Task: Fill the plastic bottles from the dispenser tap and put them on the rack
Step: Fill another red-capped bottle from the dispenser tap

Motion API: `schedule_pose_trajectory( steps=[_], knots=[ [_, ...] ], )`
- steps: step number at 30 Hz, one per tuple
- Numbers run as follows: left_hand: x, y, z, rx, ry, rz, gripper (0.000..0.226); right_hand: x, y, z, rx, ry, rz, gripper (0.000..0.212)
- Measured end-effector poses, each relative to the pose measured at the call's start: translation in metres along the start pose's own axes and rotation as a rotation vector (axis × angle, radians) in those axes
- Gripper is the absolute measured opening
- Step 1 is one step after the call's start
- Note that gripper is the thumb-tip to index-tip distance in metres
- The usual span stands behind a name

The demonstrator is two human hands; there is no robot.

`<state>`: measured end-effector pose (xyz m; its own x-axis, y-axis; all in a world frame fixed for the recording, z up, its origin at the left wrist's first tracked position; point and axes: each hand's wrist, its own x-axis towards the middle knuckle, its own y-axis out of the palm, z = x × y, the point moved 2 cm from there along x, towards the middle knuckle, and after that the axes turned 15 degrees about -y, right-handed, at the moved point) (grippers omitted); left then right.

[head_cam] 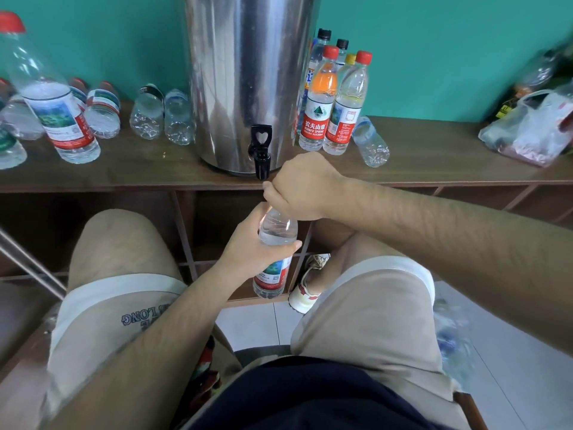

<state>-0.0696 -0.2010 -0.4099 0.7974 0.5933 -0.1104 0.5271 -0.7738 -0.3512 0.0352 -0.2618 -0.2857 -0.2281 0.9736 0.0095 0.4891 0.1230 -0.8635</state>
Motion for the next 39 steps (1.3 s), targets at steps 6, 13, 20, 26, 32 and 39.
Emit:
schedule_pose_trajectory(
  steps=[6, 13, 20, 26, 32, 39],
  knots=[
    [0.002, -0.002, 0.001, -0.158, 0.037, 0.048, 0.060, 0.001, -0.009, -0.014, 0.074, -0.194, -0.088, 0.070],
    [0.000, 0.002, -0.004, -0.136, 0.075, -0.066, 0.058, 0.003, 0.009, -0.016, 0.203, 0.145, -0.032, 0.066],
    [-0.001, -0.006, -0.017, -0.074, 0.141, -0.082, 0.061, -0.012, -0.005, -0.025, 0.202, -0.086, -0.211, 0.068],
    [0.009, 0.013, -0.054, -0.102, 0.225, -0.247, 0.060, -0.020, -0.001, -0.041, 0.247, 0.431, -0.171, 0.060],
    [0.040, 0.032, -0.111, -0.118, 0.257, -0.229, 0.050, -0.048, -0.017, -0.090, 0.160, 0.587, -0.170, 0.064],
    [0.098, 0.036, -0.174, -0.091, 0.340, -0.286, 0.057, -0.084, -0.004, -0.139, 0.617, 0.652, -0.583, 0.051]
  ],
)
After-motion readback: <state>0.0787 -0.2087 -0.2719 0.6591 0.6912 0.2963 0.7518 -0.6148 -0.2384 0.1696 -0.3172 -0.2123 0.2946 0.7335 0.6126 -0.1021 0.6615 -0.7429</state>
